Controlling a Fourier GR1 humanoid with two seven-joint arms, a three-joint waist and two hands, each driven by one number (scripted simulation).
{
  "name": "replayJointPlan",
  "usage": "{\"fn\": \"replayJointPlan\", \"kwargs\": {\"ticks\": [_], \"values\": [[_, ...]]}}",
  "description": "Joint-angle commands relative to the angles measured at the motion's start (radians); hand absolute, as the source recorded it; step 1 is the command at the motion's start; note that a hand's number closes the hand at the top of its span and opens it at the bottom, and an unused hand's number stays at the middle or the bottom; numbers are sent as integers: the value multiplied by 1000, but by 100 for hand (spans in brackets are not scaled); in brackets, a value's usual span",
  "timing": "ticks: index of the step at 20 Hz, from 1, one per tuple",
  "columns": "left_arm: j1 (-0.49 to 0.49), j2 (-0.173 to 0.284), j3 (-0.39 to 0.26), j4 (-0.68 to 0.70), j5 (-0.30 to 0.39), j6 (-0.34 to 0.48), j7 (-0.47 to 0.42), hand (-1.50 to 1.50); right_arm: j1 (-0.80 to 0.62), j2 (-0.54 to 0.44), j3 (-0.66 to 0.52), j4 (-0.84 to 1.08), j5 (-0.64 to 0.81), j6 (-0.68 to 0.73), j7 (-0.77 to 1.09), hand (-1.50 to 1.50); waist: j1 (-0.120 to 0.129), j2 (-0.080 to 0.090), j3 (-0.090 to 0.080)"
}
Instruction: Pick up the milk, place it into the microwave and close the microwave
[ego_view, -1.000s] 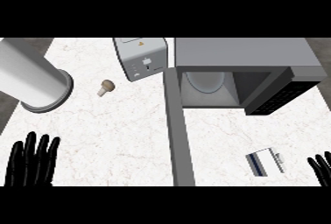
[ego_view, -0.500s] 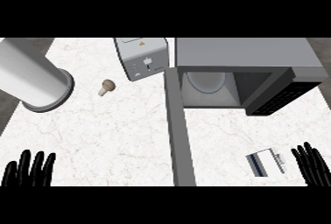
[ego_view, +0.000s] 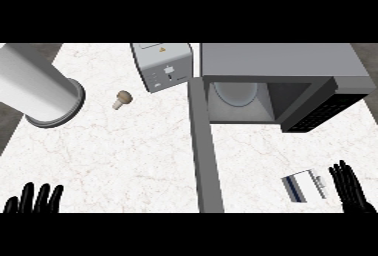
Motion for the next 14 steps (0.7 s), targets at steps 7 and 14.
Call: {"fn": "replayJointPlan", "kwargs": {"ticks": [7, 14], "values": [[-10, 10, 7, 77, 7, -24, -64, -150, -215, -88, -9, 442, 66, -68, -263, -150, 1, 1, 1], [54, 7, -21, 60, 9, -35, -114, -150, -268, -145, -8, 586, 68, -99, -344, -150, 4, 1, 1]]}}
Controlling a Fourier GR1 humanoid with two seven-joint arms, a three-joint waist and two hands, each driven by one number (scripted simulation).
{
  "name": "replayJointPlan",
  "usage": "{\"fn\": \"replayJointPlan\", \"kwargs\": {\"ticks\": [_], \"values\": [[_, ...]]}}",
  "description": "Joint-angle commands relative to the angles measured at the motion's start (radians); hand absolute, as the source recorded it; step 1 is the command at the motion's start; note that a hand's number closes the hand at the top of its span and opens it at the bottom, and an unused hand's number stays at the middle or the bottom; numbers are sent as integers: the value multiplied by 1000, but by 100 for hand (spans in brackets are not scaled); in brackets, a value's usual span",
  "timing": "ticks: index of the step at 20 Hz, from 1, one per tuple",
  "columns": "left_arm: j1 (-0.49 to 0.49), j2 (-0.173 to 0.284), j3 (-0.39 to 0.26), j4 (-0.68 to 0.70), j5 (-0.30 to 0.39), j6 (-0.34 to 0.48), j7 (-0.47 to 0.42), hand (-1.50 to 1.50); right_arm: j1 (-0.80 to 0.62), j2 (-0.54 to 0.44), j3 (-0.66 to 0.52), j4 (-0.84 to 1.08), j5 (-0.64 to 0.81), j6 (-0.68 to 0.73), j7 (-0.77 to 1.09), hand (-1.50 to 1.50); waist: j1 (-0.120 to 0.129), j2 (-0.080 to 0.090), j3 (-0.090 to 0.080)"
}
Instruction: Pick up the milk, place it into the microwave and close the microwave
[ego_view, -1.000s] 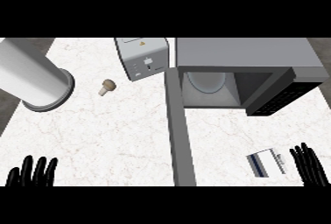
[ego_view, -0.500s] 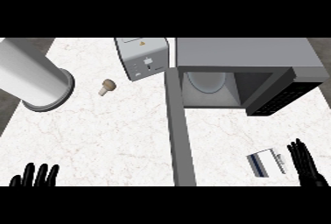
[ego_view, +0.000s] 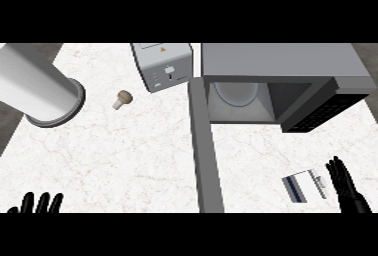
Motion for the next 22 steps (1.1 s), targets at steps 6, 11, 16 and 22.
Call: {"fn": "replayJointPlan", "kwargs": {"ticks": [6, 11, 16, 22], "values": [[-18, 2, 7, 4, 3, 7, 1, -150, -89, 6, 42, 199, 42, -12, -234, -150, 0, 2, 1], [74, 30, 16, -12, 31, -35, -40, -150, -63, 56, 93, 120, 35, -11, -215, -150, 1, -2, 0], [6, -17, -24, 33, -14, 12, -32, -150, -148, 47, 80, 193, -2, 9, -169, -150, 0, 1, 0], [63, 35, 20, -6, 32, -42, -58, -150, -195, 24, 41, 253, -35, -56, -177, -150, 3, 0, 0]]}}
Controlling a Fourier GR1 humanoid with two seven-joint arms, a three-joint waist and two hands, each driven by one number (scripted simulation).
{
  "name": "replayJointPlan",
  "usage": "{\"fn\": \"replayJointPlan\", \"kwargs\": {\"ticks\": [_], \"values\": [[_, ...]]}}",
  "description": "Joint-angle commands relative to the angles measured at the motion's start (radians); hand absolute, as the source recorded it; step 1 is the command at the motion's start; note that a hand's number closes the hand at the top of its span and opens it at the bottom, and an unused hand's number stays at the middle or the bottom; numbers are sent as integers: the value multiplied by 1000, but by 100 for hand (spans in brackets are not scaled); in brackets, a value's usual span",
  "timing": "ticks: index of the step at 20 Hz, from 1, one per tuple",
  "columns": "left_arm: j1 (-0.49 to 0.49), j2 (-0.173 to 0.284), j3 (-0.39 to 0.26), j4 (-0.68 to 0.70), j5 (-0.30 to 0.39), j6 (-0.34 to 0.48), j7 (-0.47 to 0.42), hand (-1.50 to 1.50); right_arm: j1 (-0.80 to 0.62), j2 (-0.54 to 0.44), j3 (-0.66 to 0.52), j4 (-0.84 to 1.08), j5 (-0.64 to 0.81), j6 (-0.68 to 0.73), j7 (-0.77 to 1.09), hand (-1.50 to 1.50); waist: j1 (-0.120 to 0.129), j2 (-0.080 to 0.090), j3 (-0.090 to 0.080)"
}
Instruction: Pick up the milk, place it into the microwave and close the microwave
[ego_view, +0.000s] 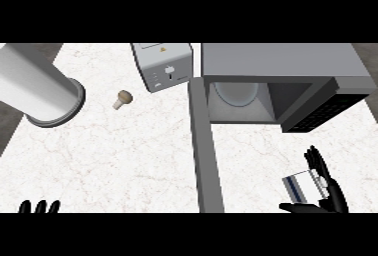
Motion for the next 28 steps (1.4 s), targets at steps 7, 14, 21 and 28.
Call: {"fn": "replayJointPlan", "kwargs": {"ticks": [7, 14, 21, 28], "values": [[6, 13, 10, -30, 24, -5, 4, -150, -139, -35, -25, 119, 26, -90, -116, 150, 5, 2, 0], [56, 11, -9, -8, 22, -20, -28, -150, -176, -22, -71, 150, -10, -94, -197, 150, 11, 3, 1], [-6, 27, 12, 29, 23, -34, -24, -150, -336, 89, -102, 164, -42, -231, -121, 150, 22, 8, 2], [3, 3, -29, -18, 4, 2, 11, -150, -385, 112, -112, 190, -49, -273, -116, 150, 9, 4, 0]]}}
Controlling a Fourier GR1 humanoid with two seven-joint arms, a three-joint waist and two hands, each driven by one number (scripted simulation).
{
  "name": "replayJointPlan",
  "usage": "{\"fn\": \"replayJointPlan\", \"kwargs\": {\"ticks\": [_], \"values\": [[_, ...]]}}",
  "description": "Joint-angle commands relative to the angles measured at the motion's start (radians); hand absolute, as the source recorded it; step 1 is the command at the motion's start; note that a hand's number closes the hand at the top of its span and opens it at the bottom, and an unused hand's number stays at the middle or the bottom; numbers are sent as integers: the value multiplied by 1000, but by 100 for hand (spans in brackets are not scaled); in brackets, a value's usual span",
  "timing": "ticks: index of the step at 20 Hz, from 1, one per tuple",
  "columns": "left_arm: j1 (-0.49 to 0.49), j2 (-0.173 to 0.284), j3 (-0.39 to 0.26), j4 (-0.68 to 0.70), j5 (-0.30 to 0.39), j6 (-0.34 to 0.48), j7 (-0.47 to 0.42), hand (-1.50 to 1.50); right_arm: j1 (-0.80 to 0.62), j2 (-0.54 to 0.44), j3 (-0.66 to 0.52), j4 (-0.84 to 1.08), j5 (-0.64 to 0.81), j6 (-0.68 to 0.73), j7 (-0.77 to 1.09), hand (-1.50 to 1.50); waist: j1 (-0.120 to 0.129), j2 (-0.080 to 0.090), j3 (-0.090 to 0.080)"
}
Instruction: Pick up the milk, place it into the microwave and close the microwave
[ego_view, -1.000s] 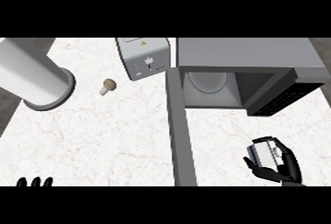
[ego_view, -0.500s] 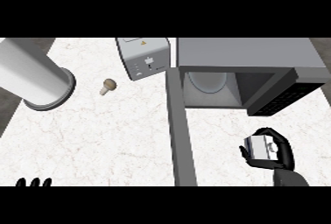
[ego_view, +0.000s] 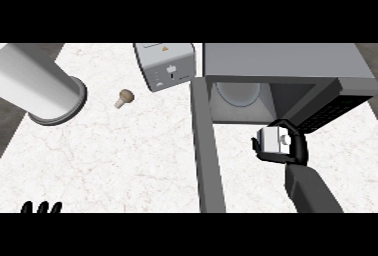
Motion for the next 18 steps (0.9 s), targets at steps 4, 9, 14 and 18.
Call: {"fn": "replayJointPlan", "kwargs": {"ticks": [4, 9, 14, 18], "values": [[95, 56, 69, -63, 61, -53, -36, -150, 48, 80, 59, -144, 9, -62, -8, 150, -18, -11, -3], [30, 15, 7, -51, 13, -1, 19, -150, 211, 64, 129, -436, -3, -1, 138, 150, -38, -14, -3], [115, -8, -86, -77, -51, -5, -30, -150, 392, 72, 214, -714, 27, -9, 297, 150, -41, -16, -4], [69, 0, -16, -50, -14, 7, -22, -150, 550, 62, 267, -953, -24, 112, 365, 150, -38, -11, -3]]}}
